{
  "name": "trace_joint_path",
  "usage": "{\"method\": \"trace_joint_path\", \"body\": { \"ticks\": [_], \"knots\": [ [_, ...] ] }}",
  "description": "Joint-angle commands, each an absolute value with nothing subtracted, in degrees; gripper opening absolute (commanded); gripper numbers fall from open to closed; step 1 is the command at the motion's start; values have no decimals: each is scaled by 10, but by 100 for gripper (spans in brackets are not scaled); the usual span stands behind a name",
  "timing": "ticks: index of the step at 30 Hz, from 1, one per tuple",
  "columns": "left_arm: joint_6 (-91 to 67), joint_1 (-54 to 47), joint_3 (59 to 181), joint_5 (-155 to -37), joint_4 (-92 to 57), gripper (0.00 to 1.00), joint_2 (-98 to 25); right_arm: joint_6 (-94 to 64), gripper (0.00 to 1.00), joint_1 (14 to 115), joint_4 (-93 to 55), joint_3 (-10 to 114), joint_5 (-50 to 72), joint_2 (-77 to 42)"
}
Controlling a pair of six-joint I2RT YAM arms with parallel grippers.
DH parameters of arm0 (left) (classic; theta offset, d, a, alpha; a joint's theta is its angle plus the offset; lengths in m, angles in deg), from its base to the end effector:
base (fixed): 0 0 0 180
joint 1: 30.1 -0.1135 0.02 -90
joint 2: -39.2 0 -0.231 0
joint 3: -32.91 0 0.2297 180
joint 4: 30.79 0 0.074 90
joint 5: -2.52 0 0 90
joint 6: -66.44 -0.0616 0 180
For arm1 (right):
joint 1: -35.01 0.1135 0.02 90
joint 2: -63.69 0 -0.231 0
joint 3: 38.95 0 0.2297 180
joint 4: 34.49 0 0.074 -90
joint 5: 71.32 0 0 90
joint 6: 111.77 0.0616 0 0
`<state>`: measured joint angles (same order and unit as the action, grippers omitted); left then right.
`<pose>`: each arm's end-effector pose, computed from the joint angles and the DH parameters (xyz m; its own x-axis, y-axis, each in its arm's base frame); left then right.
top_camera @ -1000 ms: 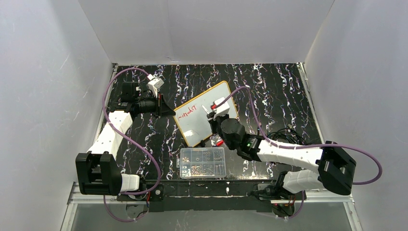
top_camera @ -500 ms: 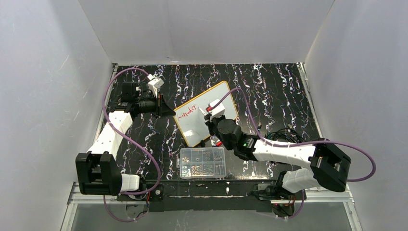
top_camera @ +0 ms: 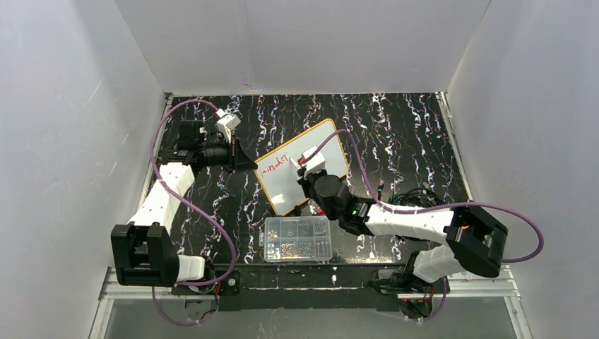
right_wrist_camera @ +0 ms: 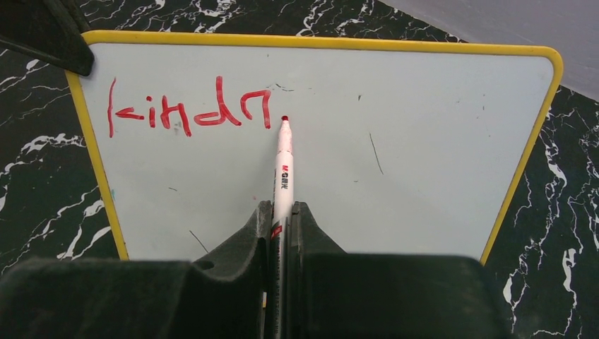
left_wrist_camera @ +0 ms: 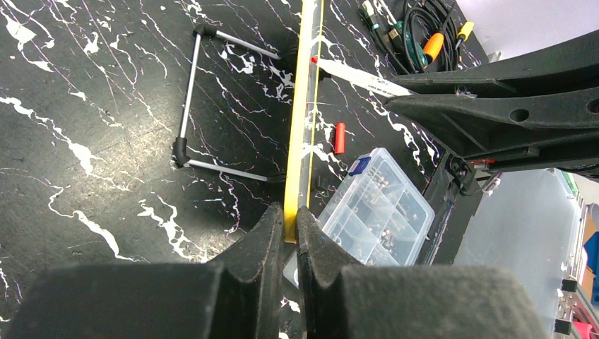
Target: Write a sentence on the whiteboard
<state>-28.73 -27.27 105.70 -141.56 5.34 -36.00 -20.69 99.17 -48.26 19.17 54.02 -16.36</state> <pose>0.2738 -0.0635 0.2586 -0.5601 0.0806 -0.8245 0.7150 0.5496 -0.4320 0.1699 0.2690 0.2376 -0.0710 -0.1113 -0.9912 -0.4834 0.8731 -0.0634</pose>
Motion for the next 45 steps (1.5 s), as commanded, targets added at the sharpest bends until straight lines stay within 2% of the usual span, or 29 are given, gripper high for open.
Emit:
{"method": "trace_joint_path", "body": {
  "ticks": [1, 23, 45],
  "knots": [
    [-293, -270, 1059, -1433, 66, 0, -340, -212, 1, 992, -508, 220, 577, -172],
    [-293, -270, 1063, -1434, 66, 0, -345, -237, 1, 987, -534, 228, 549, -179],
    [-293, -270, 1063, -1435, 66, 0, -341, -173, 1, 999, -487, 181, 547, -156]
  ]
}}
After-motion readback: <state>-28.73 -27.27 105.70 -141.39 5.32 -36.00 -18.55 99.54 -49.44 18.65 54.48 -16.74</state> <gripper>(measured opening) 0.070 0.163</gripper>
